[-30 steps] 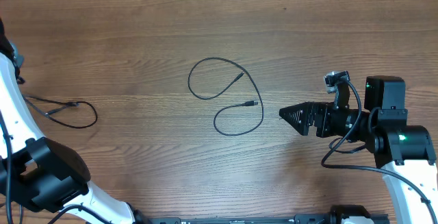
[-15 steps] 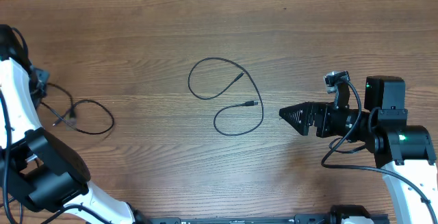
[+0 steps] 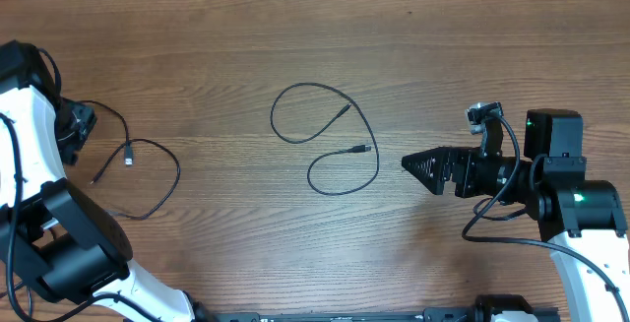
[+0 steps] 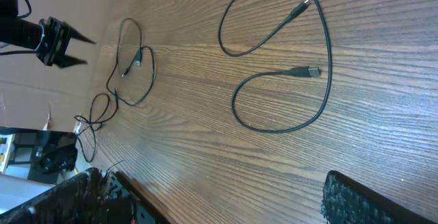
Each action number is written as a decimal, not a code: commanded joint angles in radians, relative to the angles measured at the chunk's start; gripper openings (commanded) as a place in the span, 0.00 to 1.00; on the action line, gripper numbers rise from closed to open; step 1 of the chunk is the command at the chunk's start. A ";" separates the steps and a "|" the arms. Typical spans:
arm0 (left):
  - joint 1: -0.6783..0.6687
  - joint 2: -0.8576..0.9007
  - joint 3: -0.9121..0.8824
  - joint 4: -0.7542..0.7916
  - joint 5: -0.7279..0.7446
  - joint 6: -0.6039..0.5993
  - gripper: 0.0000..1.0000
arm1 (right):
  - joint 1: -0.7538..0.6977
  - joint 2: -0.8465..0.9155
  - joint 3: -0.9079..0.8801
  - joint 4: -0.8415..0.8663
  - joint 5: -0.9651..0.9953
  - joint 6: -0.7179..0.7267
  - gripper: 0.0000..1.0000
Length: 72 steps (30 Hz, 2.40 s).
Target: Untangle cables
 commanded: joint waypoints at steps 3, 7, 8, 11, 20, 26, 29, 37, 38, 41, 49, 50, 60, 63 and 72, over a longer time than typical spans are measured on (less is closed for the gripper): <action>-0.002 0.002 -0.004 0.003 0.005 0.066 1.00 | 0.004 -0.003 0.023 0.003 -0.001 0.000 1.00; -0.006 0.002 -0.003 0.013 0.030 0.163 1.00 | 0.004 -0.002 0.023 0.003 -0.001 0.000 1.00; -0.010 0.002 -0.003 0.023 0.061 0.197 1.00 | 0.004 -0.002 0.023 0.003 -0.001 0.000 1.00; -0.039 0.002 -0.001 0.056 0.166 0.315 1.00 | 0.004 -0.002 0.023 0.003 -0.001 0.000 1.00; -0.280 0.002 -0.001 0.110 0.191 0.445 1.00 | 0.004 -0.003 0.023 0.002 -0.002 0.000 1.00; -0.496 0.003 -0.001 0.135 0.191 0.445 1.00 | 0.004 -0.003 0.023 0.002 -0.002 0.000 1.00; -0.599 0.008 -0.002 0.148 0.191 0.445 1.00 | 0.004 -0.003 0.023 0.002 -0.002 0.000 1.00; -0.829 0.011 -0.003 0.179 0.190 0.468 1.00 | 0.004 -0.003 0.023 -0.006 -0.002 0.000 1.00; -0.859 0.013 -0.003 0.182 0.190 0.480 1.00 | 0.004 -0.003 0.023 -0.007 -0.002 0.000 1.00; -0.909 0.041 -0.005 0.177 0.191 0.491 1.00 | 0.004 -0.003 0.023 -0.012 -0.001 0.000 1.00; -1.049 0.209 -0.008 0.098 0.191 0.541 1.00 | 0.004 -0.003 0.023 -0.013 -0.001 0.000 1.00; -1.058 0.213 -0.009 0.096 0.191 0.557 1.00 | 0.004 -0.003 0.023 -0.013 -0.001 0.000 1.00; -1.126 0.219 -0.079 0.084 0.191 0.687 1.00 | 0.004 -0.003 0.023 -0.018 0.006 0.000 1.00; -1.126 0.219 -0.133 0.079 0.193 0.570 1.00 | 0.004 -0.003 0.023 -0.016 0.006 0.000 1.00; -1.126 0.219 -0.236 0.145 0.262 0.556 0.63 | 0.004 -0.003 0.023 -0.016 0.006 0.000 1.00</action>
